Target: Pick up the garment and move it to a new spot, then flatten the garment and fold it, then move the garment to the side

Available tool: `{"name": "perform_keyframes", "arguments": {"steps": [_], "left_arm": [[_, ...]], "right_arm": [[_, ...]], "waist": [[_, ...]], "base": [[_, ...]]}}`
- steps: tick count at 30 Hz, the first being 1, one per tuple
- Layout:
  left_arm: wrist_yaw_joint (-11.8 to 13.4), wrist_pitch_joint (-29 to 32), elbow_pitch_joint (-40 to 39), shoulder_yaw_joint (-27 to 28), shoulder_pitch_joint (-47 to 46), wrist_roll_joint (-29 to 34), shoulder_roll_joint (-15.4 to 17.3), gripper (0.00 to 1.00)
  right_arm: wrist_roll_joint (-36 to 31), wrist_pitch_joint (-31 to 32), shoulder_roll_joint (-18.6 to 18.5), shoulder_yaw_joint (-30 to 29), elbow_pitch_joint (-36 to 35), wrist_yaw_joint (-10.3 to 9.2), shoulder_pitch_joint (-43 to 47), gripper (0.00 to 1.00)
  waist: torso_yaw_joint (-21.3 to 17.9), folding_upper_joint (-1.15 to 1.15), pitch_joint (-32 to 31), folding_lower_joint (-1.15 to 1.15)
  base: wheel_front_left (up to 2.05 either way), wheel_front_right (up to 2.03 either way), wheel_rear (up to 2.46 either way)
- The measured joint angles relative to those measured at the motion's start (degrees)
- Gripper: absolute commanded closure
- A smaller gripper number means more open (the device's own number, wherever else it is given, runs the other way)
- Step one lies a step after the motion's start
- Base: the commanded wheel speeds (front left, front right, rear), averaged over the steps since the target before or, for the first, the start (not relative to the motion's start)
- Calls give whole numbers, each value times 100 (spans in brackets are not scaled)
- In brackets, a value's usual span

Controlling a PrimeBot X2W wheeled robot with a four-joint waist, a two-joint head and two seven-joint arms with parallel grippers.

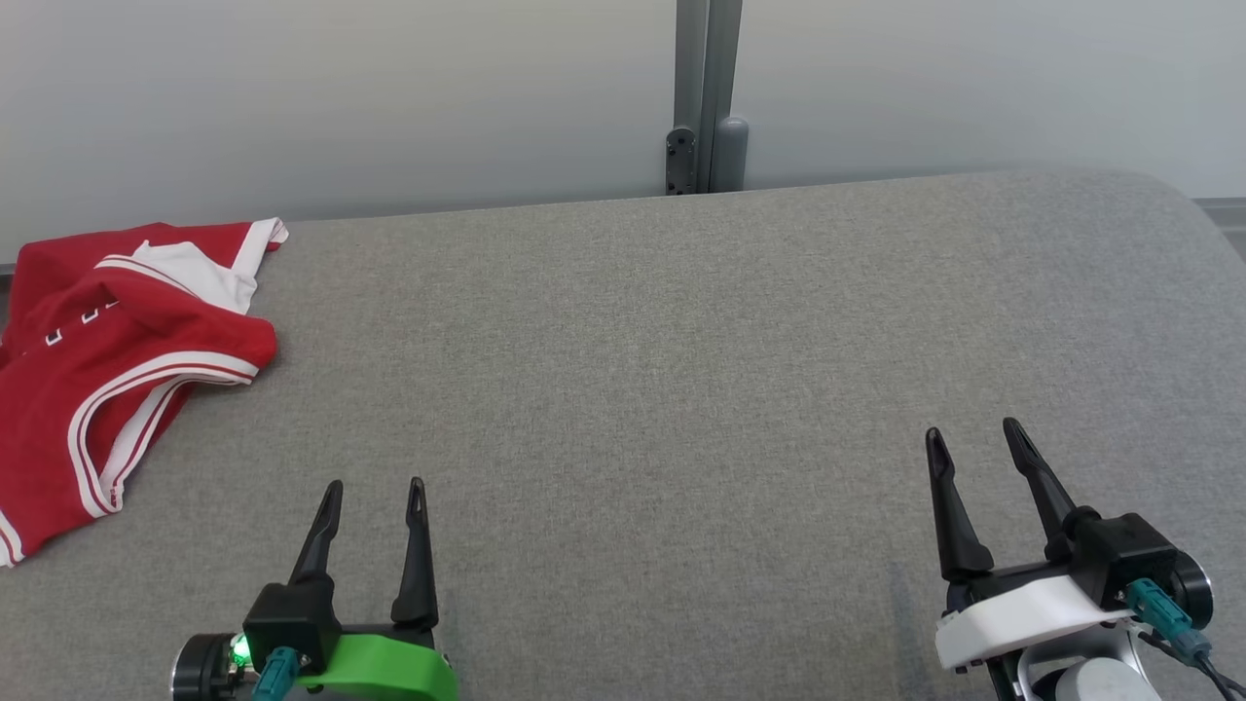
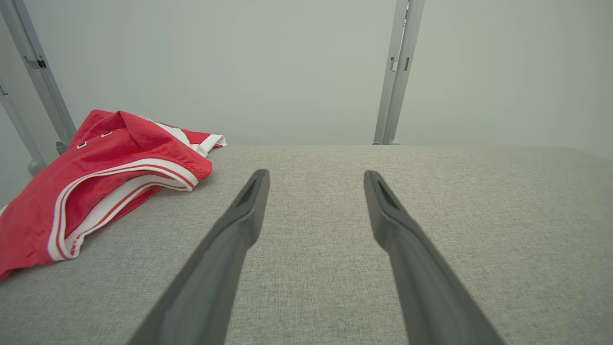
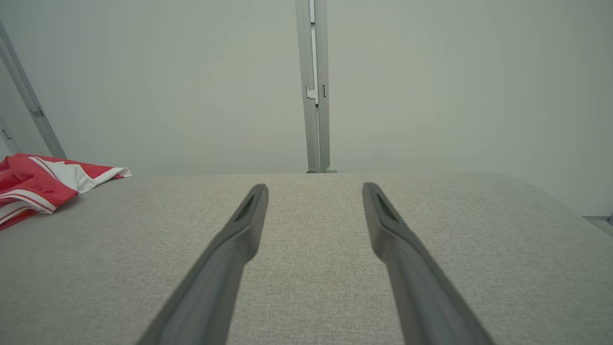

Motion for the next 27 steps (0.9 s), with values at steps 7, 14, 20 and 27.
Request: {"name": "perform_keyframes", "arguments": {"steps": [7,14,20,27], "left_arm": [[14,-24,40,-1,1,57,1,0],[24,-23,63,-8,1,57,1,0],[24,-23,80,-13,1,67,1,0],[24,-24,97,-32,-1,85,1,0]], "right_arm": [[-25,-15,-2,3,70,0,2,0],[-18,-16,-2,11,116,0,2,0],[-19,-16,-2,11,124,0,2,0],[-21,-16,-2,-14,123,1,2,0]], "waist": [[2,0,2,0],[-1,0,3,0],[-3,0,1,0],[27,0,7,0]], "base": [[0,0,0],[0,0,0],[0,0,0],[0,0,0]]}}
